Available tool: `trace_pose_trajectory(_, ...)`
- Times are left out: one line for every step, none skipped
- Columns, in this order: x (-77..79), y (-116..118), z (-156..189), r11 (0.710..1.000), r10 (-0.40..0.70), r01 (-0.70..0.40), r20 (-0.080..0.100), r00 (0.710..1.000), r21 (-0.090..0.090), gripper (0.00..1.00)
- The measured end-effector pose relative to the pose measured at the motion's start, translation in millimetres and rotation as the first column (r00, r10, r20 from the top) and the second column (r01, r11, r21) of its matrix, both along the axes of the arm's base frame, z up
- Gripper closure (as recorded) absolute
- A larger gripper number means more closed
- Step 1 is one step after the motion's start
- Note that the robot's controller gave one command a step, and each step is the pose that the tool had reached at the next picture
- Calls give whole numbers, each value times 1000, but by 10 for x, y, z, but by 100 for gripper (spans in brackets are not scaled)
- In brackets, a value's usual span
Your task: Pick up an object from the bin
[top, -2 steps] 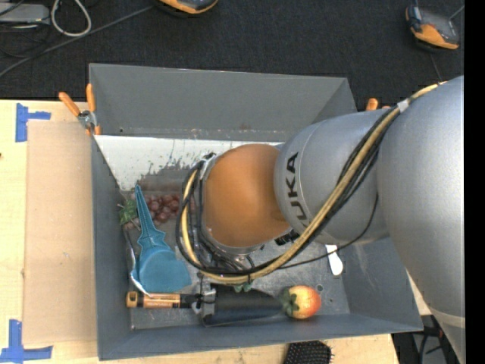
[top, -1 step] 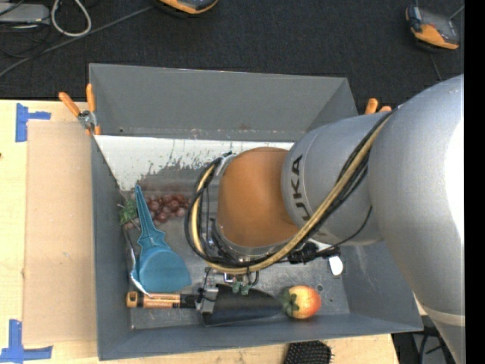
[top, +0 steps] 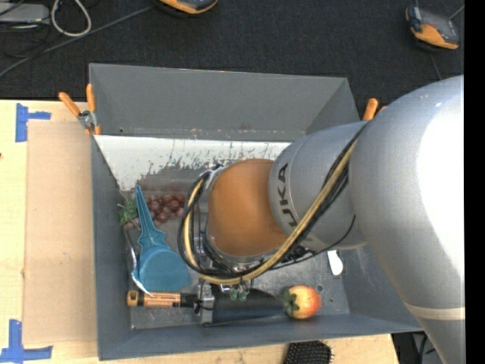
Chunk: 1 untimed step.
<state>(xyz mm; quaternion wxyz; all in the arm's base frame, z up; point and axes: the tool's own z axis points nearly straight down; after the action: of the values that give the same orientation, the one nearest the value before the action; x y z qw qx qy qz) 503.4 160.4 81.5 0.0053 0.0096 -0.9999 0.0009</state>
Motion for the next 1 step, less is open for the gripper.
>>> trace_pose_trajectory(-109, -168, -66, 981, -193, 193, 1, 981, 2, 100)
